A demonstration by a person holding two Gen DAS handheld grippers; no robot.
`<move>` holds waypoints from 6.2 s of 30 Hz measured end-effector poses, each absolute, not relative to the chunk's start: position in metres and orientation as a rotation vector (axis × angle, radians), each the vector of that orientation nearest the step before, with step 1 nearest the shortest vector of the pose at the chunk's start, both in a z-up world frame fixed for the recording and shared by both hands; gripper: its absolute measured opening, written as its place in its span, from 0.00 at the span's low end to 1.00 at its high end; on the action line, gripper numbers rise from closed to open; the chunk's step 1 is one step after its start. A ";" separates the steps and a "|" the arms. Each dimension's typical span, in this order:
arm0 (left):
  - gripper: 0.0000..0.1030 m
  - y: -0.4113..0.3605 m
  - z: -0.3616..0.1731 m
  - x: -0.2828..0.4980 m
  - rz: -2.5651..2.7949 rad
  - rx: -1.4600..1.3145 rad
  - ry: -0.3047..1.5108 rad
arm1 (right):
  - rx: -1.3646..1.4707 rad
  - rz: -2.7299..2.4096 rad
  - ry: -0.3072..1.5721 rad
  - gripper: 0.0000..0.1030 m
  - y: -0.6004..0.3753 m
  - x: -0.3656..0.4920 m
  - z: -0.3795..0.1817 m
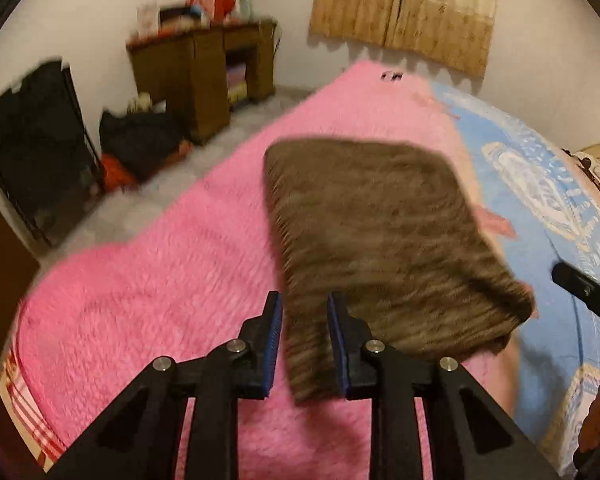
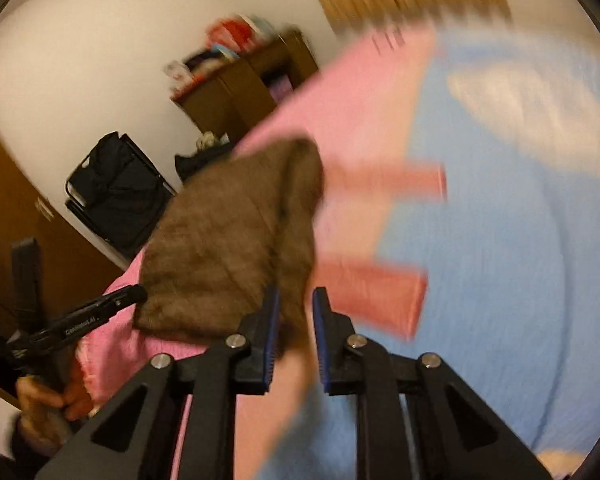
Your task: Fold small clothes
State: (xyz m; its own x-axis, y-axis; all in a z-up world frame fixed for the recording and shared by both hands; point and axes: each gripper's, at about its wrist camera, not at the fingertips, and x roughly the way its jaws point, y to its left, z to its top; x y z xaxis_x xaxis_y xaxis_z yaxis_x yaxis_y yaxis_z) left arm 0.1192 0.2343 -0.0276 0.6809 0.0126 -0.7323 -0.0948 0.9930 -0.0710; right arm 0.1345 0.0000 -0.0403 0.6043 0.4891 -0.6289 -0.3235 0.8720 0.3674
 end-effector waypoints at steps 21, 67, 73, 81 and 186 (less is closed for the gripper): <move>0.33 0.187 -0.056 0.110 0.126 0.053 0.862 | 0.081 0.303 0.729 0.21 0.014 0.108 -0.063; 0.67 0.137 0.026 -0.037 -0.235 -0.236 0.787 | 0.056 -0.041 0.310 1.00 0.010 -0.055 0.048; 0.67 0.141 0.042 -0.048 -0.012 -0.114 0.664 | 0.070 -0.039 0.300 1.00 0.006 -0.058 0.048; 0.69 0.160 0.074 -0.067 0.198 -0.007 0.493 | 0.092 -0.003 0.263 1.00 0.011 -0.063 0.060; 0.88 0.171 0.079 -0.065 0.280 0.068 0.475 | 0.092 0.056 0.263 1.00 0.023 -0.065 0.065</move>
